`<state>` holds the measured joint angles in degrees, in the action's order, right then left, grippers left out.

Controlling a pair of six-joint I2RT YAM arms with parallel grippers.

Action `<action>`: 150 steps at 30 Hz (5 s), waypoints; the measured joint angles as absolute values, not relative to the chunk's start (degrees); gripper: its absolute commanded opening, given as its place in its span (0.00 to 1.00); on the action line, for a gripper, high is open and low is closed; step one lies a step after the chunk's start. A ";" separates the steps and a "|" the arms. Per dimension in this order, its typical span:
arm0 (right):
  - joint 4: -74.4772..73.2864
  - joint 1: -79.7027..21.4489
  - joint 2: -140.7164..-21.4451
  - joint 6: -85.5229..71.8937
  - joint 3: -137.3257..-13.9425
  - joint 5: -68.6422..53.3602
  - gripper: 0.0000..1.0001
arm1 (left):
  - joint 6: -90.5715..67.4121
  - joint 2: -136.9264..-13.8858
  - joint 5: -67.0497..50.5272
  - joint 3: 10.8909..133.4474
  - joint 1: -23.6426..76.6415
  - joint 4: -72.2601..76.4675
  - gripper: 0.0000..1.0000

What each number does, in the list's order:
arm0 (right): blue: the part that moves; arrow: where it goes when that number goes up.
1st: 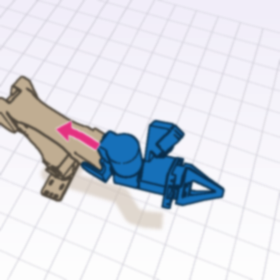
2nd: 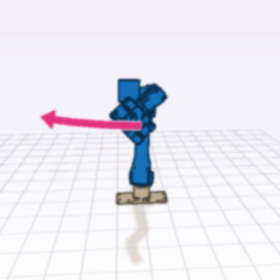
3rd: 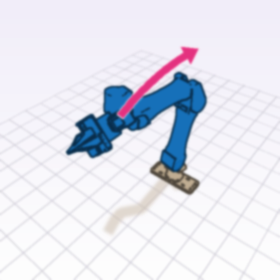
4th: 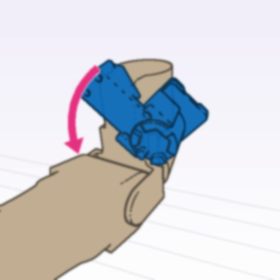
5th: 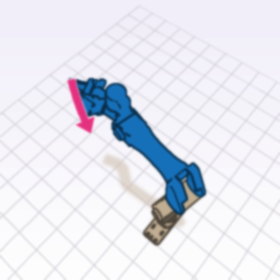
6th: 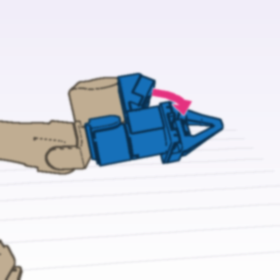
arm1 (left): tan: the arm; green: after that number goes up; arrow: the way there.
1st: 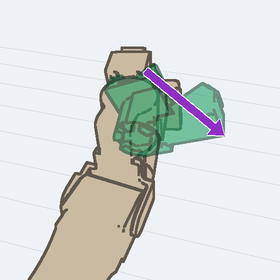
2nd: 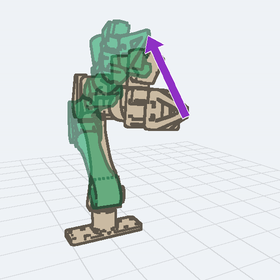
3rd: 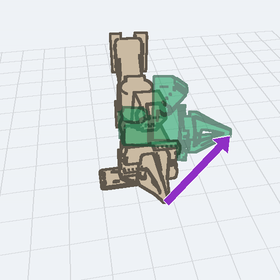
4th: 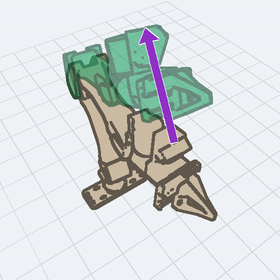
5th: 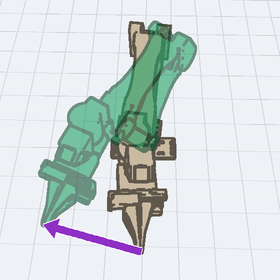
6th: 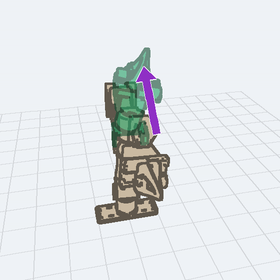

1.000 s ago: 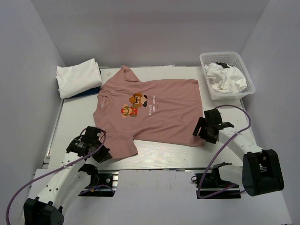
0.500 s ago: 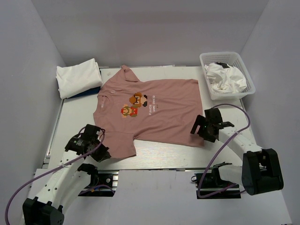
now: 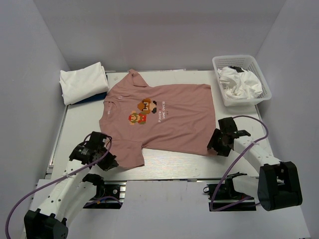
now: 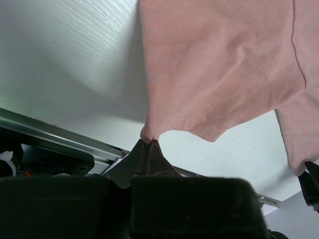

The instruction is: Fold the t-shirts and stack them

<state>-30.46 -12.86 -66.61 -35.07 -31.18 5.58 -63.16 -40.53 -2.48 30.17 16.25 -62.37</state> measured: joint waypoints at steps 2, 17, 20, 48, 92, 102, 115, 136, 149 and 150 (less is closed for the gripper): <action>-30.59 -12.86 -66.81 -35.46 -31.09 4.43 0.52 | -63.00 -40.38 -2.48 30.04 16.25 -62.30 0.00; -33.43 -11.27 -67.96 -36.38 -31.83 7.46 0.00 | -62.50 -37.74 -5.85 28.23 16.25 -63.05 0.00; -34.85 -8.64 -67.99 -36.03 -32.29 10.20 0.00 | -62.35 -36.47 -6.57 28.75 16.25 -64.36 0.00; -28.80 -7.68 -70.85 -28.77 -43.79 1.93 0.00 | -54.87 -55.20 -6.07 44.75 15.90 -41.45 0.00; -17.47 -7.20 -107.90 -25.15 -76.18 11.46 0.28 | -16.99 -122.04 4.10 95.85 13.08 -16.78 0.72; -17.98 -7.68 -107.59 -23.97 -79.42 9.63 0.90 | -18.33 -121.43 6.74 99.90 13.08 -23.18 0.99; -16.01 -11.40 -98.65 -24.21 -64.79 4.49 0.90 | -29.21 -103.79 7.44 66.11 13.06 -17.93 0.99; -9.93 -4.58 -88.62 -33.04 -45.65 -2.17 0.90 | -46.74 -89.89 19.16 48.66 10.22 -29.52 1.00; -18.17 -5.93 -75.13 -30.70 -39.18 1.58 0.90 | -52.05 -68.97 19.53 45.67 9.98 -46.41 1.00; -18.17 -6.70 -74.00 -30.35 -39.18 1.56 0.90 | -52.14 -68.03 18.06 45.43 9.98 -46.63 1.00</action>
